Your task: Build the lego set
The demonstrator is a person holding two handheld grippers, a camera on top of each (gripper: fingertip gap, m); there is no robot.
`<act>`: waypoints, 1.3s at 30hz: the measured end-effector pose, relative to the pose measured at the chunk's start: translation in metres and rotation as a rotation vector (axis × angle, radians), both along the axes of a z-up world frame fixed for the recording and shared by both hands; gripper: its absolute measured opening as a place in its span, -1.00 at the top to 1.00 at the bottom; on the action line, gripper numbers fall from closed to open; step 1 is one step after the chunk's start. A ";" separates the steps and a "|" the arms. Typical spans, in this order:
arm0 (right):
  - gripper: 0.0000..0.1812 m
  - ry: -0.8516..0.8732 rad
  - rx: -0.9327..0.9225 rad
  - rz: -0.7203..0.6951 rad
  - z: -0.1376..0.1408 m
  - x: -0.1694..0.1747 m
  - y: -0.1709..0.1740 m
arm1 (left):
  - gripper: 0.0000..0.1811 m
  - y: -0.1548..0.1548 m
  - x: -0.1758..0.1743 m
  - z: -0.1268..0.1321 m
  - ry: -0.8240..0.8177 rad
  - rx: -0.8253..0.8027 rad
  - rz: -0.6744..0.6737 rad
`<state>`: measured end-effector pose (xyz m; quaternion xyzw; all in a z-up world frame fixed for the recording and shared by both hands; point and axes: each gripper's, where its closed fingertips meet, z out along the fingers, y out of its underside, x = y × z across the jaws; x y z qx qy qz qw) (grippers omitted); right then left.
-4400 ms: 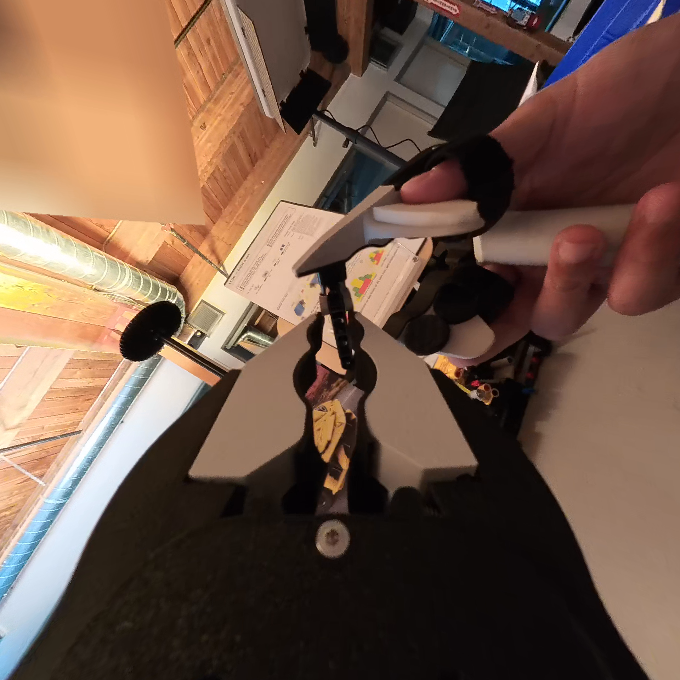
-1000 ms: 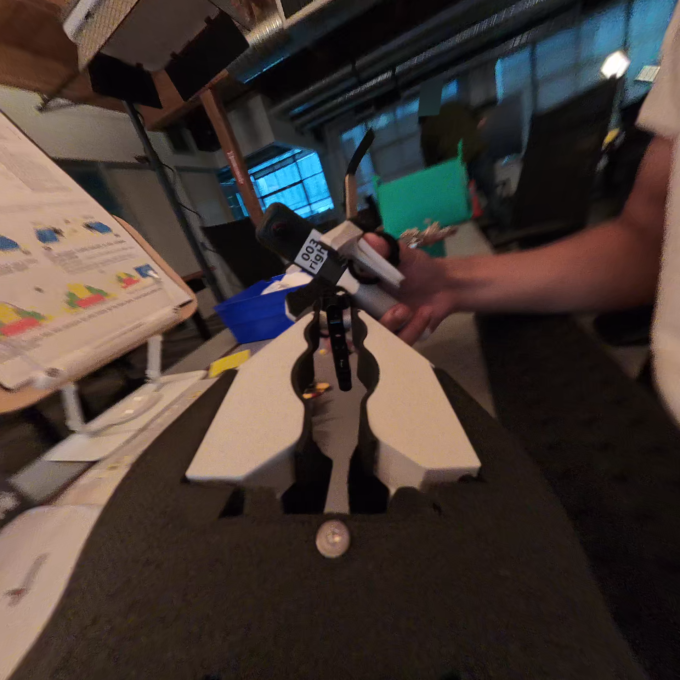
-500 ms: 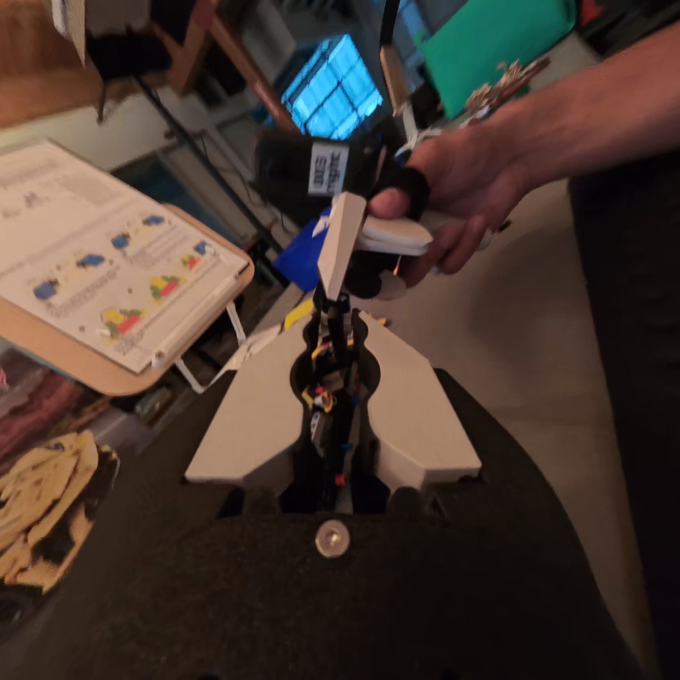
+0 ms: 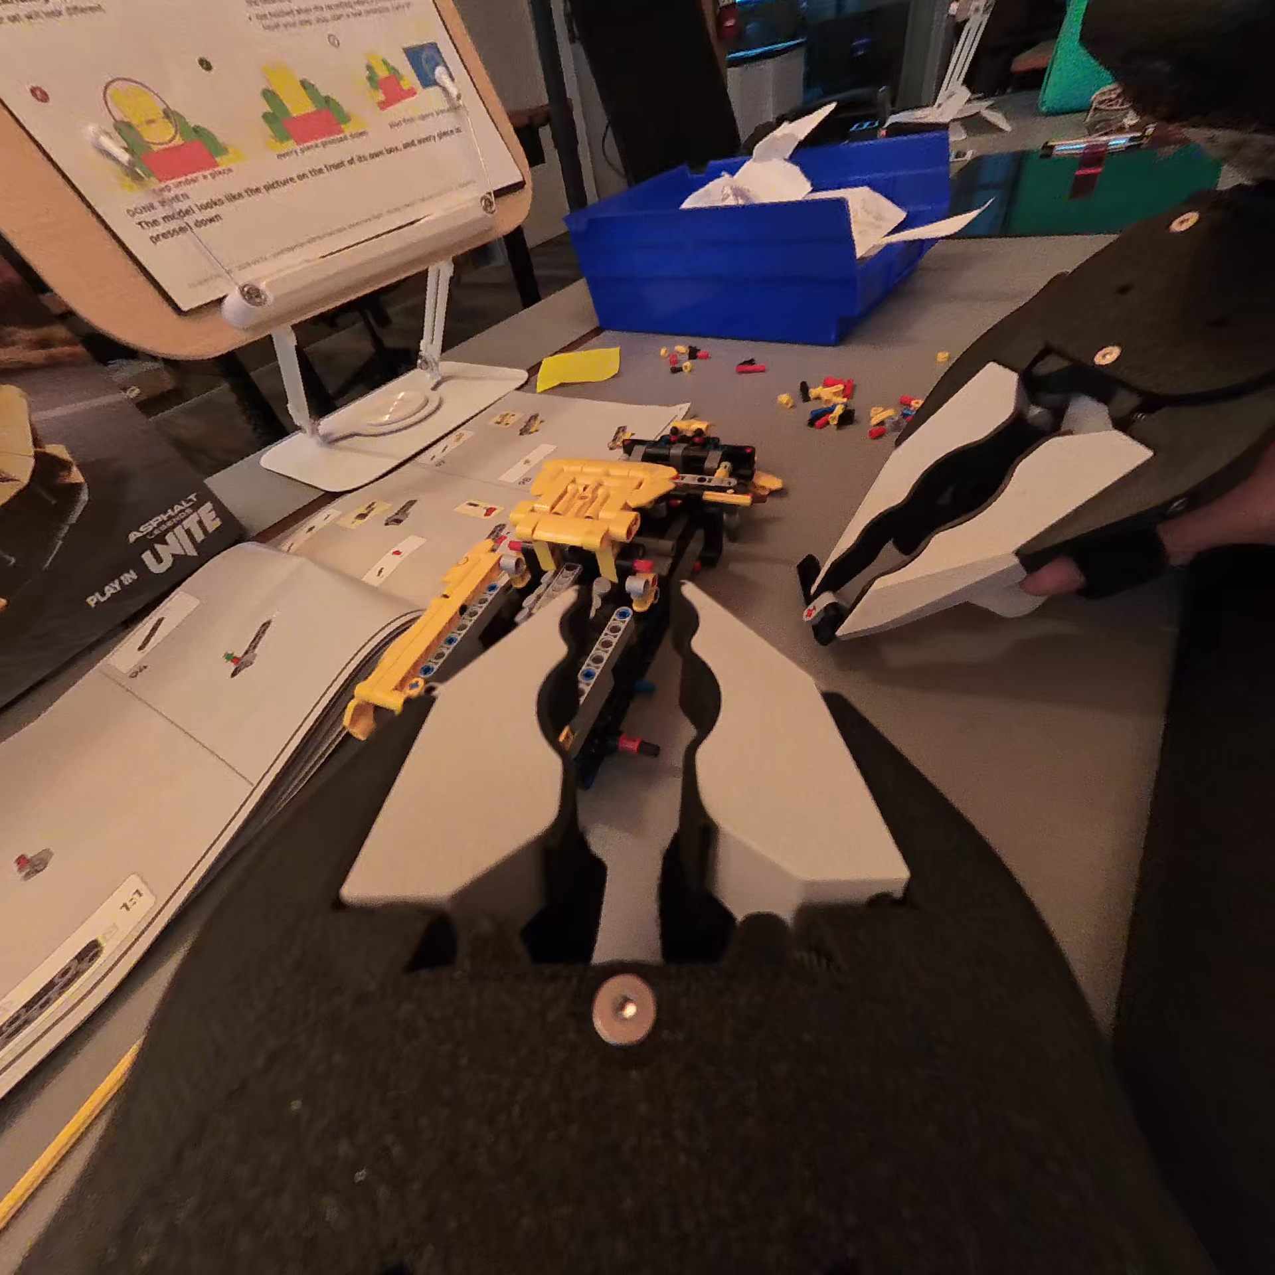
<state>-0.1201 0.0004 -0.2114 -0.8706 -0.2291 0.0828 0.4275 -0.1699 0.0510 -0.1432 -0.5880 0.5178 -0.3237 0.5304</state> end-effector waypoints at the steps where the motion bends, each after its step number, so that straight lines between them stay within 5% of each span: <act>1: 0.82 -0.017 -0.002 -0.005 -0.001 0.002 0.000 | 0.77 0.001 0.000 -0.001 0.003 -0.003 0.011; 16: 0.70 -0.085 0.055 -0.016 -0.005 0.010 -0.006 | 0.77 0.007 -0.003 0.004 -0.056 -0.126 0.039; 20: 0.66 0.050 0.119 -0.040 0.027 0.015 0.000 | 0.76 0.011 -0.003 0.004 -0.075 -0.143 0.039; 23: 0.68 0.087 0.218 -0.103 0.069 0.049 0.025 | 0.75 0.025 -0.007 0.019 -0.167 -0.123 0.066; 27: 0.64 0.135 0.329 -0.142 0.135 0.095 0.088 | 0.74 0.079 -0.004 0.065 -0.251 -0.134 0.156; 29: 0.63 0.116 0.334 -0.166 0.145 0.118 0.126 | 0.74 0.115 0.003 0.085 -0.235 -0.178 0.216; 34: 0.53 0.242 0.173 -0.320 0.088 0.163 0.179 | 0.73 0.194 0.013 0.040 -0.031 -0.386 0.414; 39: 0.57 0.335 0.168 -0.344 0.063 0.164 0.163 | 0.73 0.189 0.012 -0.001 -0.041 -0.503 0.361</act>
